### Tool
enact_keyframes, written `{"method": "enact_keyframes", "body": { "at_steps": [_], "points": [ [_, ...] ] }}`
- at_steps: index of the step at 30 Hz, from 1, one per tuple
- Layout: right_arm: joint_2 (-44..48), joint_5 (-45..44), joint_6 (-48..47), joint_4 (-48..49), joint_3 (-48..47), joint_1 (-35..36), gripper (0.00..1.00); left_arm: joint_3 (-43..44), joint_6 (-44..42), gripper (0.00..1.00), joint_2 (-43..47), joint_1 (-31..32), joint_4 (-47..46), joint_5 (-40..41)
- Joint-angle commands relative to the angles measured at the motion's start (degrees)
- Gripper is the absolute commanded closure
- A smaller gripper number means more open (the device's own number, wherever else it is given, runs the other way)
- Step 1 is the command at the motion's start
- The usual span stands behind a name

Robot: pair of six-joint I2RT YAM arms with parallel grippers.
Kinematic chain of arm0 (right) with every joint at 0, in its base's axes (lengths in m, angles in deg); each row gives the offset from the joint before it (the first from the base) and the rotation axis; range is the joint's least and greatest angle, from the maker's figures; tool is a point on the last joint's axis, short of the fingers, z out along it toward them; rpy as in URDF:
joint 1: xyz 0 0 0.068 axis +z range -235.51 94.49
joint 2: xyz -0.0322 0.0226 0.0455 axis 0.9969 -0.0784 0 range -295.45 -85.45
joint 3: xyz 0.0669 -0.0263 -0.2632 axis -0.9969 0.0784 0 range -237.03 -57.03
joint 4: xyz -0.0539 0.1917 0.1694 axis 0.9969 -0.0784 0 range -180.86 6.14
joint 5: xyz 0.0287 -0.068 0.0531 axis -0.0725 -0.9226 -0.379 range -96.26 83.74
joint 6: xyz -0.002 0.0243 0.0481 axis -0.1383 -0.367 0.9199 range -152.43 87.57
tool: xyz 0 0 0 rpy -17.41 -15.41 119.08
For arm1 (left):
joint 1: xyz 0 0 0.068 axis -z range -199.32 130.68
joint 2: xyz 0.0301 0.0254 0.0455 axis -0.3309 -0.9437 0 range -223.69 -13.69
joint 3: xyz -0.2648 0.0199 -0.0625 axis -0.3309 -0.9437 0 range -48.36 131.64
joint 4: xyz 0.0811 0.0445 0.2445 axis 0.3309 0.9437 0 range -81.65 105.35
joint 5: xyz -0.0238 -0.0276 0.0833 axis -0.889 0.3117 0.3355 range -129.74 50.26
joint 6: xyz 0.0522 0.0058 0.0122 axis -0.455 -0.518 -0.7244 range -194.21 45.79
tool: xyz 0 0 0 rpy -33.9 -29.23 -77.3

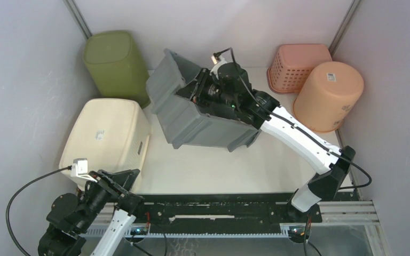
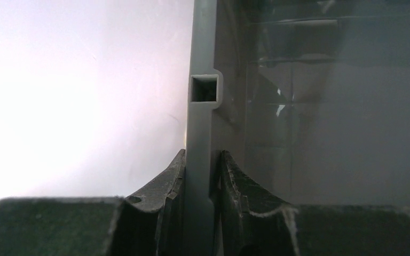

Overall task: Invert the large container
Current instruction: Turn the container upside down at the center of the board.

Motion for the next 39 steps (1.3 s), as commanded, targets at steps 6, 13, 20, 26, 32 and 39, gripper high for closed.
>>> {"method": "enact_keyframes", "body": {
  "at_steps": [6,13,20,26,32,39],
  "points": [
    [4.98,3.15,19.80,30.61,2.43,-3.70,1.00,2.11,-0.14,0.48,-2.21,-0.31,-2.47,-0.29],
    [3.52,5.07,29.47,39.99,4.37,-6.35,1.00,2.24,-0.04,0.48,-2.57,-0.31,-2.64,-0.29],
    [6.44,3.49,33.03,44.89,10.52,-8.84,1.00,1.86,-0.07,0.48,-3.24,-0.31,-3.22,-0.60],
    [11.10,2.72,33.37,47.02,20.23,-11.04,1.00,0.49,0.11,0.48,-3.92,-0.35,-4.74,-1.33],
    [15.99,3.22,32.28,47.35,27.97,-12.78,1.00,-0.93,0.61,0.48,-4.04,-0.33,-5.81,-1.68],
    [19.21,8.83,27.63,43.24,30.15,-15.56,0.89,-2.11,0.83,0.48,-4.35,-0.33,-6.71,-1.95]
  ]
}}
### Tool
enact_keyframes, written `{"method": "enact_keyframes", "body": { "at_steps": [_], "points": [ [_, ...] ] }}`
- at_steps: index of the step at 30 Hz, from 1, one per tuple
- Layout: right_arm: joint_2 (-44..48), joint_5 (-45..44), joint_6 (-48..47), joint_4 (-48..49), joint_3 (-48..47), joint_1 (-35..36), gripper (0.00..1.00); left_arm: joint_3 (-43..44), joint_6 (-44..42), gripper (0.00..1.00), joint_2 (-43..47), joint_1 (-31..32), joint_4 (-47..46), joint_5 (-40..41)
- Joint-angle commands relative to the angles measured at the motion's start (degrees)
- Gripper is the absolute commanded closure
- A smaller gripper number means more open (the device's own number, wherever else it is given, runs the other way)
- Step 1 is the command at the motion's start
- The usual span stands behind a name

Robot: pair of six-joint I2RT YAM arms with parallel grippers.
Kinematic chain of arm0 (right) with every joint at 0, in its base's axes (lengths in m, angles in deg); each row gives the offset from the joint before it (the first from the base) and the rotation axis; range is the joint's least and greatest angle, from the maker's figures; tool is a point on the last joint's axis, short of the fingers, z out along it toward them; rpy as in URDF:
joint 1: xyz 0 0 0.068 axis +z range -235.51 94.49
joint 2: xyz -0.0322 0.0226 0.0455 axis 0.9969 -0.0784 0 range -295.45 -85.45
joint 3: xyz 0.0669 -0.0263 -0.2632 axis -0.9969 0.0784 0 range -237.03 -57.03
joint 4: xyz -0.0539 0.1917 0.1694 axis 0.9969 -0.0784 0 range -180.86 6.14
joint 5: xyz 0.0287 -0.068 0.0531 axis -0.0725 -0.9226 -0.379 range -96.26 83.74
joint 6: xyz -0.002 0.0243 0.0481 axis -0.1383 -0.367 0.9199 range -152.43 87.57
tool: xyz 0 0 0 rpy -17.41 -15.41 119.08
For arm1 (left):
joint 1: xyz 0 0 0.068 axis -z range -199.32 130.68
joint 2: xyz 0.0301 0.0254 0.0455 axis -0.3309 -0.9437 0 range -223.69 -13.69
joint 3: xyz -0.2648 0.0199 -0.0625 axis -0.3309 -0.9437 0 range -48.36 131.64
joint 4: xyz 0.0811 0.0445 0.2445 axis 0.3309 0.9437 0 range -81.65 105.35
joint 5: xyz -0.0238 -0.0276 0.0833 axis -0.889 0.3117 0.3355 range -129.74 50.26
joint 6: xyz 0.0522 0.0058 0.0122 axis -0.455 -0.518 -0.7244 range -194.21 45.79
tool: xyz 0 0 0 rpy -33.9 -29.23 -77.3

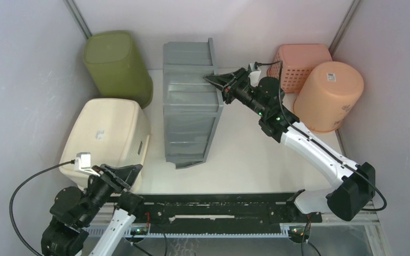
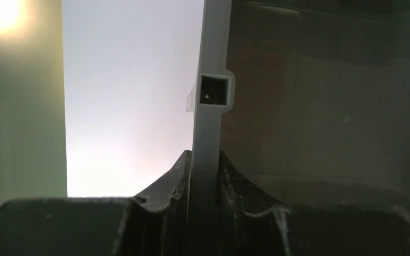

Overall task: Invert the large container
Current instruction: Turn the container upside down at the center of the board.

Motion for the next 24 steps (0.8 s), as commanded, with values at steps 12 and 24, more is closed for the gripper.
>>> {"method": "enact_keyframes", "body": {
  "at_steps": [12,24],
  "points": [
    [10.76,7.31,-10.04,-1.40,6.27,-5.75,0.54,-2.61,0.78,0.48,-2.94,-0.36,-4.98,-2.05],
    [13.02,10.21,-18.67,-10.49,6.56,-8.73,0.49,-2.88,1.12,0.48,-3.35,-0.36,-5.49,-2.40]
  ]
}}
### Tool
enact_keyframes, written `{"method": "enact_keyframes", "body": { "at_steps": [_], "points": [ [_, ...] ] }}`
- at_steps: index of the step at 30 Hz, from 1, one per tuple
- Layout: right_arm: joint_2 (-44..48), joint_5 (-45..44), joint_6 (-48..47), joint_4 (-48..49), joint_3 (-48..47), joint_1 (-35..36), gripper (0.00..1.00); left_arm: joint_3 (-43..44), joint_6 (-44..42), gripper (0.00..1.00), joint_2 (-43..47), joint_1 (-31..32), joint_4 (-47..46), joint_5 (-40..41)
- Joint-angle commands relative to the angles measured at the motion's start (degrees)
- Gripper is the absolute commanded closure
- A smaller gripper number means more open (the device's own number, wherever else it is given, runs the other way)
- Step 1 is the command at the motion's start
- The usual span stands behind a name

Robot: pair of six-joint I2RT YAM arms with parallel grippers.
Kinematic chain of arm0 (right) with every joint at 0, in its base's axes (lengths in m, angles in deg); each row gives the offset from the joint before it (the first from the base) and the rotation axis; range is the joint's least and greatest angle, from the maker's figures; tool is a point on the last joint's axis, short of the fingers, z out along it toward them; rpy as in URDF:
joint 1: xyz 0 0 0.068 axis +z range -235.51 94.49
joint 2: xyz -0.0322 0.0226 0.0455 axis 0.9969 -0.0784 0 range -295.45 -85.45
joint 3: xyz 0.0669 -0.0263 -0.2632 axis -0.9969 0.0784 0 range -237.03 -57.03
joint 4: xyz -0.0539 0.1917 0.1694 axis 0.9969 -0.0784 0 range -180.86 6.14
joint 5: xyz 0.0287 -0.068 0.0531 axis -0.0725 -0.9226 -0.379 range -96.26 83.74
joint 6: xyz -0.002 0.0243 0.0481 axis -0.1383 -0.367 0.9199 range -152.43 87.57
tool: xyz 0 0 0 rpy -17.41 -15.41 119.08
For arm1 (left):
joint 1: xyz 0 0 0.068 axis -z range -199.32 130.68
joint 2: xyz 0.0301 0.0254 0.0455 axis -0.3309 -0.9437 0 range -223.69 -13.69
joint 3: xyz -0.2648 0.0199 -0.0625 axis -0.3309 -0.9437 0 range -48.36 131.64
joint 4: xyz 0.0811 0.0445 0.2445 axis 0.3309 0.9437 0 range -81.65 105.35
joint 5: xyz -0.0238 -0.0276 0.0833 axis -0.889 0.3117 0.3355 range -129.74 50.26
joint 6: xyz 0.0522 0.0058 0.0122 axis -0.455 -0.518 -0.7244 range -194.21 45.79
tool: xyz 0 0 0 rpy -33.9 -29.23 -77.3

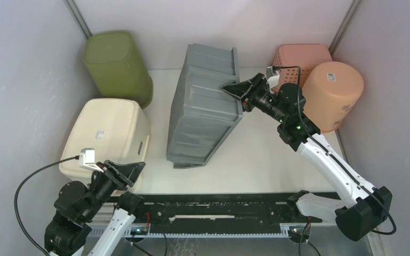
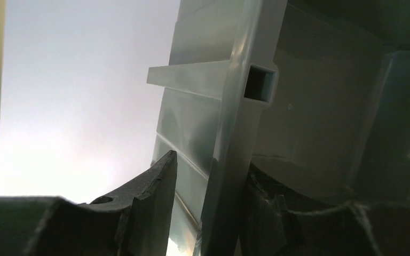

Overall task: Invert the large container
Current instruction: Turn the container upside down at the center of the board.

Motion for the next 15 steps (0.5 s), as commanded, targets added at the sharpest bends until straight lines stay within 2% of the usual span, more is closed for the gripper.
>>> {"method": "enact_keyframes", "body": {
  "at_steps": [1,15],
  "points": [
    [2.56,1.55,-6.47,-3.37,-0.48,-1.31,0.49,-1.22,0.74,0.48,-1.63,-0.31,-3.22,-1.35],
    [3.88,2.39,-18.37,-17.43,-0.48,-5.47,0.47,-2.86,1.40,0.48,-2.30,-0.34,-4.89,-2.56]
  ]
}}
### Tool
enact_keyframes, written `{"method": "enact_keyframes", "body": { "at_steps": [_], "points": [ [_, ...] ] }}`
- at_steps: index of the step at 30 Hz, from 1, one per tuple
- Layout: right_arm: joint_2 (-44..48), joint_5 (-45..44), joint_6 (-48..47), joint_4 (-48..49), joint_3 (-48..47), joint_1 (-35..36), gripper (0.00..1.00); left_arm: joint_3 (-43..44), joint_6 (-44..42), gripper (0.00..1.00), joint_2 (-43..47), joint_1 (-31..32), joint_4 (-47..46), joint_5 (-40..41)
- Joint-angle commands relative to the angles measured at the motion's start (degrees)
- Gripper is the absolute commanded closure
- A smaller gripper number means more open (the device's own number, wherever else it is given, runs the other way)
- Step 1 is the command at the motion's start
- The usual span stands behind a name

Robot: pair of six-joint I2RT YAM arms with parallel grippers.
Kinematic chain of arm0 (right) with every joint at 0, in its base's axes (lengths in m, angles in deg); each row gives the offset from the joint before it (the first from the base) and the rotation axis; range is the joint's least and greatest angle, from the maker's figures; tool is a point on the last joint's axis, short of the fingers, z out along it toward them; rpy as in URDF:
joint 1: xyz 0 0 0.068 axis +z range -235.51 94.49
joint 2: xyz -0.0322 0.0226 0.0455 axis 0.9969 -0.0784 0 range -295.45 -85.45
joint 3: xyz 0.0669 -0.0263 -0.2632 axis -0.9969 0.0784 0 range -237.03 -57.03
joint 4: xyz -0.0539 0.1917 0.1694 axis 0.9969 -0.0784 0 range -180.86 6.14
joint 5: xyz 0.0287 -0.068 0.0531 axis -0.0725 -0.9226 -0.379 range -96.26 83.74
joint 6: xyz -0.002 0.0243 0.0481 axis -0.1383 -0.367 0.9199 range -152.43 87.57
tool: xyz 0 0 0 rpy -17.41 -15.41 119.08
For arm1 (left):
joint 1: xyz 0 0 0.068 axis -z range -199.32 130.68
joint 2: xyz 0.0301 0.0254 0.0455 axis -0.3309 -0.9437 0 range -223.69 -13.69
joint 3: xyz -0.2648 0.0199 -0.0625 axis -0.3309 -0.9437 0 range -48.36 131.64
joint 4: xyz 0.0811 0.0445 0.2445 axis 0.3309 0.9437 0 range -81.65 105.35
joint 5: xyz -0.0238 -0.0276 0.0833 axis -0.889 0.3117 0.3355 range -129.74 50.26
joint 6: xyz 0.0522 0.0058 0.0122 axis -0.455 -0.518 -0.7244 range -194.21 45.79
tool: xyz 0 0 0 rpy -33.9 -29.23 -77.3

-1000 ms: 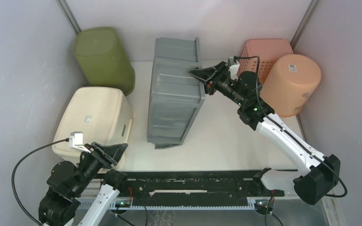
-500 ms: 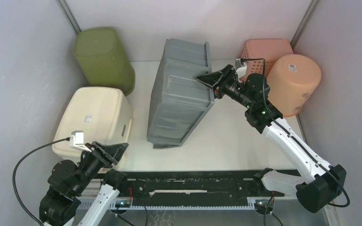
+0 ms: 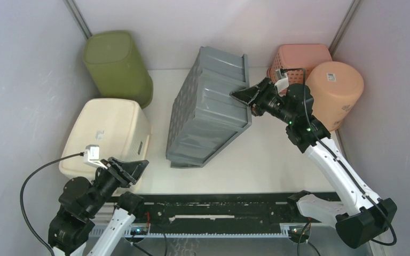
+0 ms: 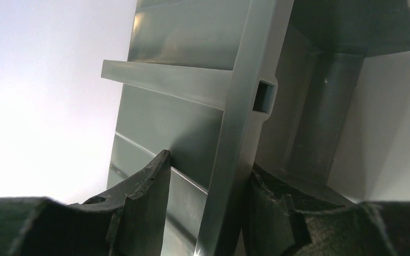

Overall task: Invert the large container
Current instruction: Turn the container upside down at the center of the board.

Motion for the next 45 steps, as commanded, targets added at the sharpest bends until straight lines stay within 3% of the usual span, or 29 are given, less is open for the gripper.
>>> {"method": "enact_keyframes", "body": {
  "at_steps": [1,21,35,45],
  "points": [
    [0.02,-0.09,-7.44,-5.29,-0.18,-0.56,0.47,-1.16,0.70,0.48,-1.26,-0.35,-3.09,-1.30],
    [-3.00,1.79,-11.63,-3.90,10.10,-6.38,0.45,-1.86,0.96,0.48,-1.73,-0.33,-4.18,-2.05],
    [-11.50,8.61,-5.05,15.81,18.85,-7.40,0.45,-1.50,0.60,0.49,-2.55,-0.33,-4.41,-2.49],
    [-15.21,9.37,-4.06,20.42,20.53,-7.66,0.45,-1.85,0.53,0.49,-2.84,-0.35,-4.72,-2.29]
  ]
}}
